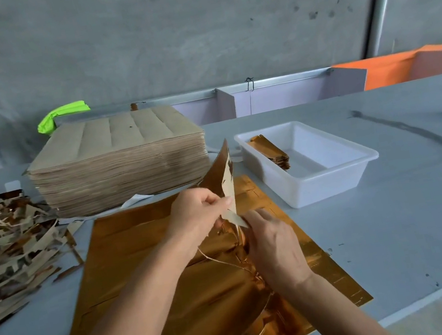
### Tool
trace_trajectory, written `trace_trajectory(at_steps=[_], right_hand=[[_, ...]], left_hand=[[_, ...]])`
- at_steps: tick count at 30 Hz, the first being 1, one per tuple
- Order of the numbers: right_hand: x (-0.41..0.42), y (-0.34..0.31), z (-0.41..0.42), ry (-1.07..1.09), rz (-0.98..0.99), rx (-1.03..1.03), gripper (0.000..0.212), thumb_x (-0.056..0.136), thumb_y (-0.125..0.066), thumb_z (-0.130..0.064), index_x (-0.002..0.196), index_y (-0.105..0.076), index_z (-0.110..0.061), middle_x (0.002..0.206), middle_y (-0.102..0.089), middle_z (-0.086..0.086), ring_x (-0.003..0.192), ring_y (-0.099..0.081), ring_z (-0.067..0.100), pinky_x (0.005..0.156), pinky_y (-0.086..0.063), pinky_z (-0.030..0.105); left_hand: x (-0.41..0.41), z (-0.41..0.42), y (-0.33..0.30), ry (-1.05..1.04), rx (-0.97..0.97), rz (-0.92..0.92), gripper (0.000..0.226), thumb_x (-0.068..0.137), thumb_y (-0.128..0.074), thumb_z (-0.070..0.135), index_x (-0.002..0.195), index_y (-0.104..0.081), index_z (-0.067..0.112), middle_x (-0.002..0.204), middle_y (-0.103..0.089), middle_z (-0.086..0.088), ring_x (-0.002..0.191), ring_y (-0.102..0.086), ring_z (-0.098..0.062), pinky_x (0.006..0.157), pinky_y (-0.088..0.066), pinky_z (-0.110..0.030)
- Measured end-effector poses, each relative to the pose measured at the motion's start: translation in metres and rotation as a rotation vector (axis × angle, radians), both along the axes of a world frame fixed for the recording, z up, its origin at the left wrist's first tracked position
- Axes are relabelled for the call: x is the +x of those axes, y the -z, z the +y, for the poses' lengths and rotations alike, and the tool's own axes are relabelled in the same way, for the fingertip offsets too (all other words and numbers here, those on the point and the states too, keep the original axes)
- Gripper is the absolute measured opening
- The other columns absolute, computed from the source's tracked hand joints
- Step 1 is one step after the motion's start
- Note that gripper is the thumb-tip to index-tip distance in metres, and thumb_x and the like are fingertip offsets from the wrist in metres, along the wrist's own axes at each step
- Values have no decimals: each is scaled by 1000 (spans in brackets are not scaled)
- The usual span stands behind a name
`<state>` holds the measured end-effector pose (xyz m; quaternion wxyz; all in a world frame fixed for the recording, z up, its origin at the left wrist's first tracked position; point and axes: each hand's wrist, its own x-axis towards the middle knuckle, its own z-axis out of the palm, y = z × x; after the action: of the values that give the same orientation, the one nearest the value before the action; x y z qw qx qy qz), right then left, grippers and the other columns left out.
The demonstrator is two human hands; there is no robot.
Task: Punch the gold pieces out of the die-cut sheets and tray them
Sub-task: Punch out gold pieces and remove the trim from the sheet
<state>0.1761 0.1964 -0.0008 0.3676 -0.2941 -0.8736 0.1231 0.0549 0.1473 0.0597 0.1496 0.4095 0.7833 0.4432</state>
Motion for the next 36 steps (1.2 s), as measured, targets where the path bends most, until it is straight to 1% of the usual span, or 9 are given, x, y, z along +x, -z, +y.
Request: trace_trajectory(at_steps=[4, 9, 11, 13, 17, 23, 28, 31, 36], right_hand=[[17, 4, 21, 166, 288, -465, 18, 100, -44, -16, 91, -59, -21, 72, -54, -9, 62, -55, 10, 52, -44, 15], [49, -2, 54, 466, 720, -1096, 17, 97, -48, -15, 82, -55, -14, 73, -55, 0, 64, -53, 17, 64, -48, 36], [54, -5, 57, 483, 815, -1181, 8, 97, -51, -18, 101, -57, -15, 82, -58, 0, 74, -57, 21, 76, -50, 43], [53, -6, 56, 471, 828, -1224, 30, 97, -52, -19, 126, -52, -12, 98, -59, 2, 90, -59, 28, 86, -48, 49], [38, -4, 38, 364, 716, -1241, 34, 99, -49, -21, 131, -50, -8, 111, -57, 7, 106, -56, 34, 98, -44, 54], [27, 0, 20, 268, 648, -1231, 16, 99, -47, -30, 91, -56, -21, 98, -63, 11, 94, -63, 33, 86, -53, 50], [42, -1, 28, 261, 510, -927, 22, 100, -47, -22, 84, -61, -14, 76, -57, 26, 74, -62, 40, 72, -53, 46], [66, -8, 48, 463, 507, -547, 22, 99, -45, -15, 79, -55, -12, 57, -46, 2, 55, -45, 24, 55, -39, 33], [88, -25, 68, 608, 643, -481, 36, 99, -40, -13, 64, -40, -18, 57, -40, 3, 53, -38, 21, 53, -32, 28]], left_hand=[[-23, -11, 5, 3, -158, -152, 17, 88, -65, 22, 81, -70, 8, 53, -53, 5, 43, -34, -7, 45, -27, -20], [-53, -28, 8, -174, -61, -122, 16, 89, -59, 10, 73, -63, 11, 55, -50, 4, 44, -36, -7, 43, -27, -21], [-61, -31, 7, -229, -18, -95, 15, 89, -58, 6, 75, -61, 10, 68, -59, -2, 58, -52, -12, 52, -41, -24], [-66, -30, 8, -293, 74, -193, 11, 88, -55, -2, 79, -59, 3, 86, -64, -14, 79, -65, -22, 72, -54, -35], [-41, -17, 22, -309, 173, -460, 12, 88, -54, -8, 93, -53, 3, 91, -63, -14, 69, -68, -17, 63, -56, -28], [13, 12, 69, -154, 35, -374, 16, 97, -51, 30, 93, -55, 15, 75, -56, 0, 62, -54, -10, 51, -40, -19], [21, 16, 101, -2, -197, 54, 32, 100, -36, 42, 76, -52, 29, 68, -51, 9, 59, -49, -4, 53, -35, -17], [23, 18, 106, -22, -180, 164, 32, 100, -35, 42, 73, -47, 29, 65, -45, 11, 58, -45, -4, 55, -35, -20], [13, 21, 84, -44, -102, -172, 27, 101, -38, 34, 91, -58, 20, 70, -47, 4, 61, -46, -9, 58, -39, -22]])
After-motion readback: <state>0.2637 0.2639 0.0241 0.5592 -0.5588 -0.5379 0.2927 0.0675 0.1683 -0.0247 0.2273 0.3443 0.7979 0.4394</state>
